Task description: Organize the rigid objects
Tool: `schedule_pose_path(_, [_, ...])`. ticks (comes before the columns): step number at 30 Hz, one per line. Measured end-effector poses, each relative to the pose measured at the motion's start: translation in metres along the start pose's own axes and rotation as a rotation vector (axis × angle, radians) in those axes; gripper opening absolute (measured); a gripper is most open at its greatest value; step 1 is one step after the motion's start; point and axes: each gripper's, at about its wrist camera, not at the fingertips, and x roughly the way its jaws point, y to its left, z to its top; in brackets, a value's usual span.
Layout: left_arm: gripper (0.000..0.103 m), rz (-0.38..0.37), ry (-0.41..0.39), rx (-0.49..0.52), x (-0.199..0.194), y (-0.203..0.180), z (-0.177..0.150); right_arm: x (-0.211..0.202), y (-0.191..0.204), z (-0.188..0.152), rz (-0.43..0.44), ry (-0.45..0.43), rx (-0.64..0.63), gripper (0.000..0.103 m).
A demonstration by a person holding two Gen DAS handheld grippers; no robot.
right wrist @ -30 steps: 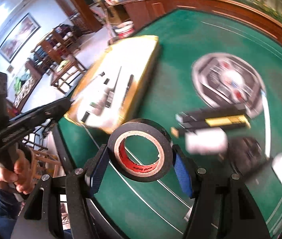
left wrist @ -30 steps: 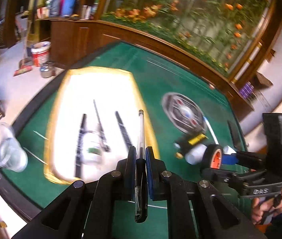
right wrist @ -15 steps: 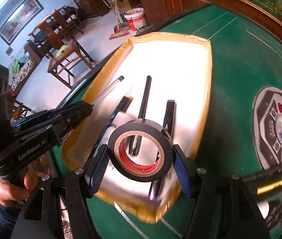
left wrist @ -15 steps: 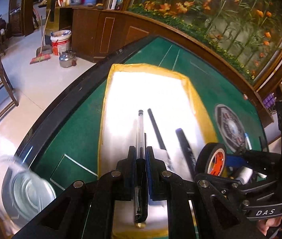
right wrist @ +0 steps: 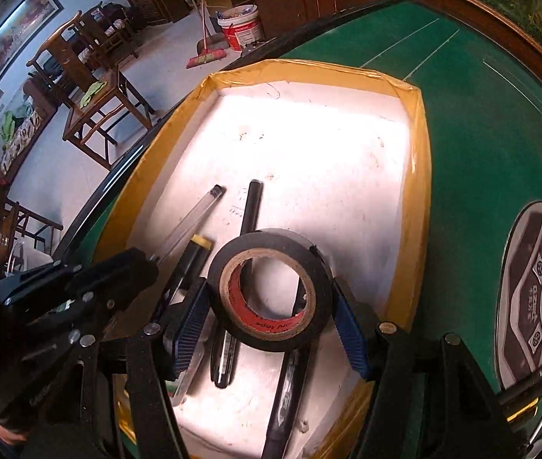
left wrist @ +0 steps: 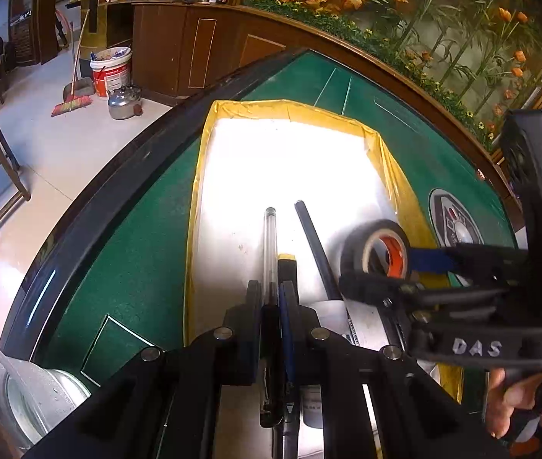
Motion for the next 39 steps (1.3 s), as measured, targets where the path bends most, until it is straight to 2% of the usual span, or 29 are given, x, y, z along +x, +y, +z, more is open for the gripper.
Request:
schedule_pose_path(10, [0.011,-0.006,-0.004,0.010,-0.004,-0.001,-0.005,0.002,0.003,0.005,-0.011,-0.009,-0.016,0.064])
schedule_pose_path(11, [0.018,-0.004,-0.004,0.009,-0.005,-0.002,-0.005,0.003,0.006,0.007,-0.008,-0.011,-0.015,0.064])
schedule_pose_path(12, [0.034,-0.003,-0.004,0.005,-0.007,-0.003,-0.006,0.001,0.005,0.007,-0.004,-0.014,-0.015,0.065])
schedule_pose_path(14, [0.049,-0.004,-0.017,-0.003,-0.012,-0.003,-0.007,-0.005,0.005,0.004,-0.006,-0.023,-0.016,0.065])
schedule_pose_path(22, [0.049,-0.028,-0.066,0.019,-0.042,-0.025,-0.014,-0.046,-0.007,-0.020,0.056,-0.080,0.041,0.065])
schedule_pose_path(25, [0.049,-0.037,-0.072,0.055,-0.050,-0.045,-0.021,-0.056,-0.017,-0.035,0.074,-0.088,0.073,0.065])
schedule_pose_path(32, [0.049,-0.063,-0.071,0.161,-0.061,-0.097,-0.036,-0.091,-0.054,-0.089,0.098,-0.128,0.151,0.065])
schedule_pose_path(35, [0.049,-0.075,-0.067,0.209,-0.063,-0.119,-0.042,-0.109,-0.080,-0.118,0.099,-0.149,0.208,0.065])
schedule_pose_path(39, [0.049,-0.130,-0.037,0.294,-0.061,-0.160,-0.056,-0.133,-0.122,-0.161,0.081,-0.171,0.315,0.065])
